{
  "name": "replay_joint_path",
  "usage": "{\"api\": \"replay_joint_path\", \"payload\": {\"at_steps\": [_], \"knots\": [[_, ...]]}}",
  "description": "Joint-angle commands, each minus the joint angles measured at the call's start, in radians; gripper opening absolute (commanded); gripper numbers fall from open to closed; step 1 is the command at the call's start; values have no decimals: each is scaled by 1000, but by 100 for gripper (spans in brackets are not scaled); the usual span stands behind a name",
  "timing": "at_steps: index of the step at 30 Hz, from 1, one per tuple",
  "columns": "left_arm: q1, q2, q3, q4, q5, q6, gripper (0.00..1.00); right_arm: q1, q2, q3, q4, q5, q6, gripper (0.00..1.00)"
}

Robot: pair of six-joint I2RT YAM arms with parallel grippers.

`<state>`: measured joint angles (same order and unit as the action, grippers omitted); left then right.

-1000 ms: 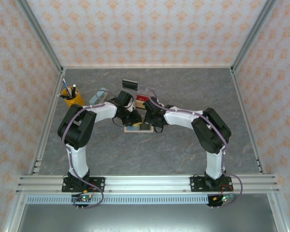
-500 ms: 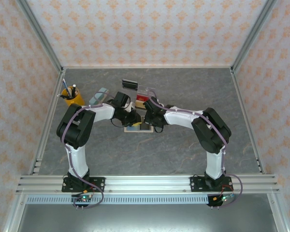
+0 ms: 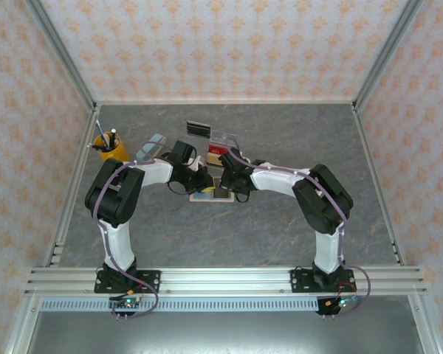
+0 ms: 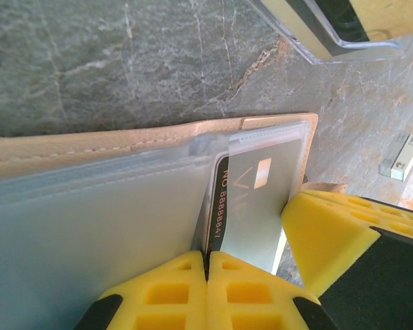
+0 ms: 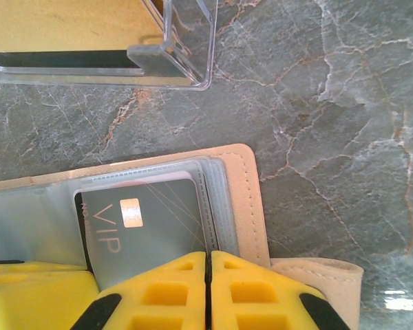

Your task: Take the credit cards out of the card holder

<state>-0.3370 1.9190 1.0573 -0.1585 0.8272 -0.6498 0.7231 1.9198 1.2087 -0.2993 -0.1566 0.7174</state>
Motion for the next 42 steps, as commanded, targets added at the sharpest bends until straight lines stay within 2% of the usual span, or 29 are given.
{"api": "replay_joint_path", "payload": {"at_steps": [1,3,8,11,14,18,22,27,42], "knots": [[6,-55,-2,-23,-13,33,3,6,32,-9,-46,-3,-1,8],[13,-64,-8,-45,-32,45,0,6,24,-11,-46,2,0,8],[27,-97,-22,-122,-134,57,0,2,0,-10,-42,8,0,9],[33,-122,-42,-131,-151,62,0,1,-4,-3,-40,6,-5,9],[38,-129,-49,-128,-143,64,0,1,-3,0,-27,-13,-13,9],[36,-124,-63,-52,-52,35,1,1,-2,-4,-5,-51,-12,10],[32,-126,-62,-8,-1,9,14,-4,4,-20,27,-86,4,9],[30,-104,-58,-30,-33,11,24,-13,11,-40,58,-110,22,9],[28,-29,-40,-20,-7,13,21,-17,30,-37,51,-116,19,9]]}}
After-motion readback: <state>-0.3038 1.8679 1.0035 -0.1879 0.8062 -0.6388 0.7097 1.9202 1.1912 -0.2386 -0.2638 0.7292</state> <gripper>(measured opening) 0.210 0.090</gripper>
